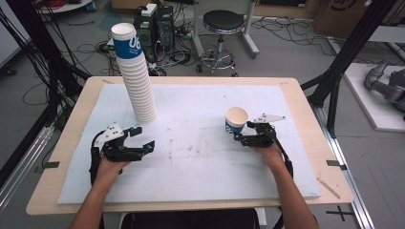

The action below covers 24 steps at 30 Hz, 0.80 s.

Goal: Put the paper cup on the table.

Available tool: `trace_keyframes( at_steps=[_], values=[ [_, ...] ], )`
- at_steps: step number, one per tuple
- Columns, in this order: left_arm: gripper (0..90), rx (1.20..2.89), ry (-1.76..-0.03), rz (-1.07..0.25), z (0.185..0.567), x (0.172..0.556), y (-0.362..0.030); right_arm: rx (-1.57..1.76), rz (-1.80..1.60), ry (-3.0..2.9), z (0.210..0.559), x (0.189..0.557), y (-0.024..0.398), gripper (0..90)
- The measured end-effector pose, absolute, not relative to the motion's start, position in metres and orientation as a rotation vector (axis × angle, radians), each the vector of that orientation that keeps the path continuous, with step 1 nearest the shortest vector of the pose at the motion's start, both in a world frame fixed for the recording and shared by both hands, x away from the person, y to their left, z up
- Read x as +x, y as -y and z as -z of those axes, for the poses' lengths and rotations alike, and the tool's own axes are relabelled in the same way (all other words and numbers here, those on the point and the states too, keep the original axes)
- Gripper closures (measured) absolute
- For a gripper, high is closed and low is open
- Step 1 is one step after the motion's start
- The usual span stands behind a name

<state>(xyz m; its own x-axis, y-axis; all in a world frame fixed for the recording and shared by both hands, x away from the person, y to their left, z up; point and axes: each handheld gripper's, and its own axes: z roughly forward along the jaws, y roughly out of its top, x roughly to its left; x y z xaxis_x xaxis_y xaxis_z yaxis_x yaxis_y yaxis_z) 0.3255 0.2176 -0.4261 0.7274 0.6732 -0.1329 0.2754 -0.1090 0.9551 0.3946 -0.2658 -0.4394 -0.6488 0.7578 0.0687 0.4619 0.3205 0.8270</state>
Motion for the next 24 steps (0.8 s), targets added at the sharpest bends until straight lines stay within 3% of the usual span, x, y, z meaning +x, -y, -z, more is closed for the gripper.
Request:
trace_keyframes(
  at_steps=[24],
  values=[
    [17.1,1.665,-0.769,-0.385,0.426,0.330,-0.215,0.981,-1.427,-2.095,0.408,0.338,0.312,20.1]
  ],
)
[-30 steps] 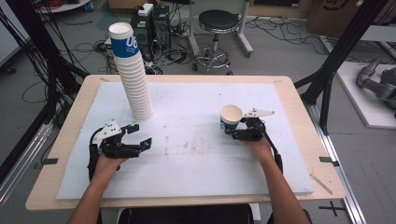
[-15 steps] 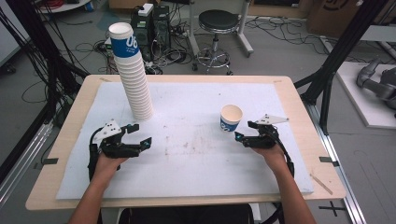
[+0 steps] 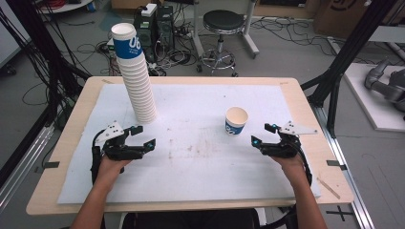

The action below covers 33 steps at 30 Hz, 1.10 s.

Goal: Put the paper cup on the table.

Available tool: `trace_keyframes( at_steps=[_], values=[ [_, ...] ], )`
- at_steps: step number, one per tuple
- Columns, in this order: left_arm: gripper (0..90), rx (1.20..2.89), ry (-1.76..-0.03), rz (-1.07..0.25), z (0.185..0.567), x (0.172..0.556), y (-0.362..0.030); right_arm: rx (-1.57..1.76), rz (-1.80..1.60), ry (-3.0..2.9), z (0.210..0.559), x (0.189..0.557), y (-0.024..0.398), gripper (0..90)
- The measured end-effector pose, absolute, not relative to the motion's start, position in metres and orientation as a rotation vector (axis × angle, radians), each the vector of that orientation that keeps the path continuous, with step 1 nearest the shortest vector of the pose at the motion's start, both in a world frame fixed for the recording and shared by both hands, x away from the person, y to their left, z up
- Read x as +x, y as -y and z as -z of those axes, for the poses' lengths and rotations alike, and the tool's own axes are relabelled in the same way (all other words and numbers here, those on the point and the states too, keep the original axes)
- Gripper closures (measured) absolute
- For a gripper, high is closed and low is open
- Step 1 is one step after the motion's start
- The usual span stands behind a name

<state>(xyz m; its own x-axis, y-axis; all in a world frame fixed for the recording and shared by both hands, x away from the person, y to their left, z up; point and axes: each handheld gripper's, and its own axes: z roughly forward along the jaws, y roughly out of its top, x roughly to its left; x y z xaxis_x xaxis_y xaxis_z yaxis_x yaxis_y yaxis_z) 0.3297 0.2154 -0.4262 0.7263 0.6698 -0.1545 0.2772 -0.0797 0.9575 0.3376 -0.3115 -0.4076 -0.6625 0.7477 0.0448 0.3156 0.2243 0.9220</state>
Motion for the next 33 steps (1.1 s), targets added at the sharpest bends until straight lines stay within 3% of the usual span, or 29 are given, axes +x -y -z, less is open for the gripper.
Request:
trace_keyframes(
  at_steps=[33],
  values=[
    [17.1,1.665,-0.758,-0.395,0.424,0.325,-0.215,0.957,-1.405,-2.055,0.396,0.319,0.313,20.4]
  ],
)
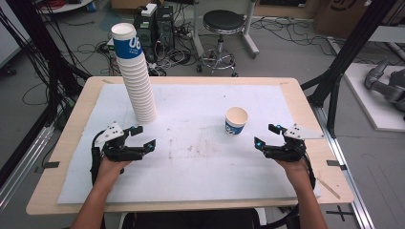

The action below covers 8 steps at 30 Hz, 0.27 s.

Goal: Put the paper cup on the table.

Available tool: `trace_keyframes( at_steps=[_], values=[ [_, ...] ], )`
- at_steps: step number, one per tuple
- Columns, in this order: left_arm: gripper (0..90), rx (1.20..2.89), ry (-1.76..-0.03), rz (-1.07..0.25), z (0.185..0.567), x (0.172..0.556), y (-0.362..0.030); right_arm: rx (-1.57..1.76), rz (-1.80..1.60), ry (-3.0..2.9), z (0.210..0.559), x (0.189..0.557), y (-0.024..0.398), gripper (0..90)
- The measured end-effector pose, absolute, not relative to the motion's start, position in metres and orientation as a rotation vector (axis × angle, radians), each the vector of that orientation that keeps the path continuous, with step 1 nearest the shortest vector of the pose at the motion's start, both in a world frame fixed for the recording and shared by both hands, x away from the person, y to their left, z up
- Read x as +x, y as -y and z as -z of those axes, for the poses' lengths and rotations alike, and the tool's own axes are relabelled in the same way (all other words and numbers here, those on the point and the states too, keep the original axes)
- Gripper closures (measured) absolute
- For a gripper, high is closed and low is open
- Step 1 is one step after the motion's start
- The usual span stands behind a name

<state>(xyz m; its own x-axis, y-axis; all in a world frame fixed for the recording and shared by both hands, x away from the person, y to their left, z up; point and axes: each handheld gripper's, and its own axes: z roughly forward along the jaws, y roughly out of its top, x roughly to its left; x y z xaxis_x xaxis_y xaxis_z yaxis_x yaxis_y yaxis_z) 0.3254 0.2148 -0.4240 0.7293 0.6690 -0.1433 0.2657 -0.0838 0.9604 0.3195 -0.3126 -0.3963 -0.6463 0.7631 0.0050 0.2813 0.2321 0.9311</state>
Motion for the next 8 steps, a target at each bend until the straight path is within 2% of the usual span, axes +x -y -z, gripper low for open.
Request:
trace_keyframes(
  at_steps=[8],
  values=[
    [17.1,1.713,-0.820,-0.424,0.4275,0.3301,-0.2184,0.932,-1.384,-2.065,0.3979,0.3186,0.3106,20.3]
  ],
)
